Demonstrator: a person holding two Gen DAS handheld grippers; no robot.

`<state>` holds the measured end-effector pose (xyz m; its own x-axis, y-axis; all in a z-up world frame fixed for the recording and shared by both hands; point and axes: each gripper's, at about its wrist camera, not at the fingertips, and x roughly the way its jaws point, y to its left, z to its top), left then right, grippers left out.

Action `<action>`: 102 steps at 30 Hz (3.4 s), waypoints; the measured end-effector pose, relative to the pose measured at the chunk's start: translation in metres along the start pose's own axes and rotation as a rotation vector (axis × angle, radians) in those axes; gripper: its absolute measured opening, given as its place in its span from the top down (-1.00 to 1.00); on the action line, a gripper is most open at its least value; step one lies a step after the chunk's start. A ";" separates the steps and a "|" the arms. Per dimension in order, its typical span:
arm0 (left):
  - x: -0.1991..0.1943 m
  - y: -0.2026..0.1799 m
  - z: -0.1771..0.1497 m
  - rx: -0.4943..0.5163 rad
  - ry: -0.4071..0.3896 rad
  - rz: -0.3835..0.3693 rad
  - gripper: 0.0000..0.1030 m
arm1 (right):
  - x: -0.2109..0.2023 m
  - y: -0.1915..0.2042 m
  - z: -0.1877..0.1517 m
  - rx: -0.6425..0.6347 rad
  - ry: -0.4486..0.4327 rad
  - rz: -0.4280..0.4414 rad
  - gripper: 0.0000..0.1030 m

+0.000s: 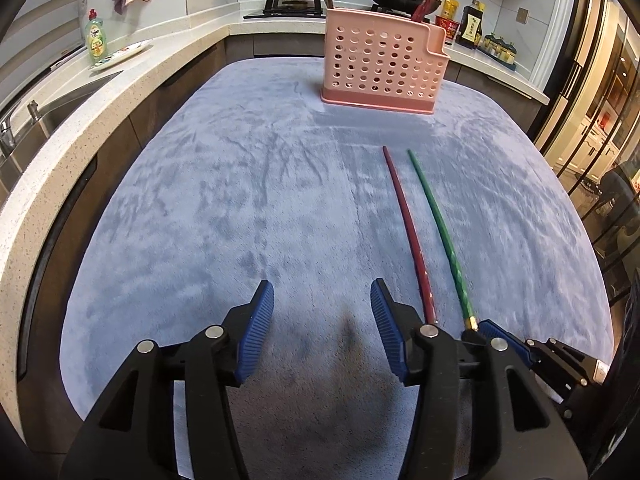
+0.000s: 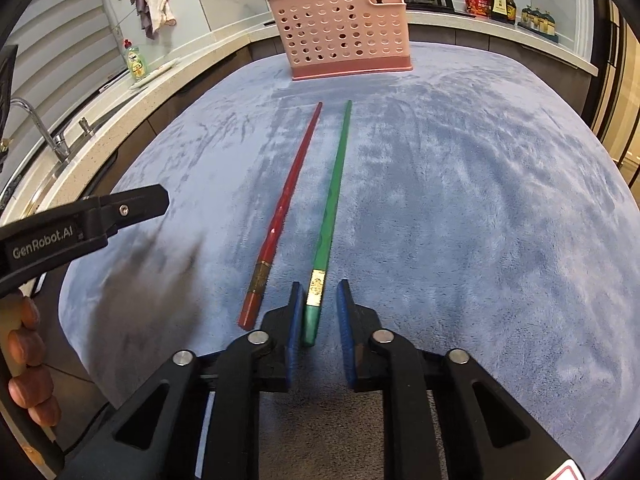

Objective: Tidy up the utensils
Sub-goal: 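Move both open grippers back to the last two chopsticks, then grasp the green chopstick with the right gripper while the left gripper grasps the red chopstick, then lift the last chopsticks with both grippers and lower them into the basket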

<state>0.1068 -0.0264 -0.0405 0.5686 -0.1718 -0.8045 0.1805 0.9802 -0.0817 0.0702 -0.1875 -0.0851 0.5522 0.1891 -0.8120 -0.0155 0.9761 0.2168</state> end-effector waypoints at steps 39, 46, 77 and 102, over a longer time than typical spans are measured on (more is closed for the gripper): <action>0.028 -0.039 -0.027 0.047 0.118 -0.103 0.85 | -0.024 -0.040 -0.015 0.111 -0.026 -0.024 0.87; 0.005 -0.030 -0.017 0.030 0.075 -0.125 0.85 | -0.051 -0.039 0.001 0.112 -0.080 -0.013 0.87; -0.114 0.007 0.100 -0.048 -0.290 -0.146 0.86 | -0.154 -0.046 0.123 0.132 -0.420 0.011 0.87; -0.129 0.010 0.187 -0.096 -0.420 -0.180 0.86 | -0.155 -0.044 0.200 0.145 -0.503 0.091 0.87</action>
<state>0.1853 -0.0135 0.1721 0.8142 -0.3460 -0.4662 0.2424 0.9323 -0.2686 0.1521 -0.2814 0.1398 0.8861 0.1629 -0.4339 0.0140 0.9264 0.3763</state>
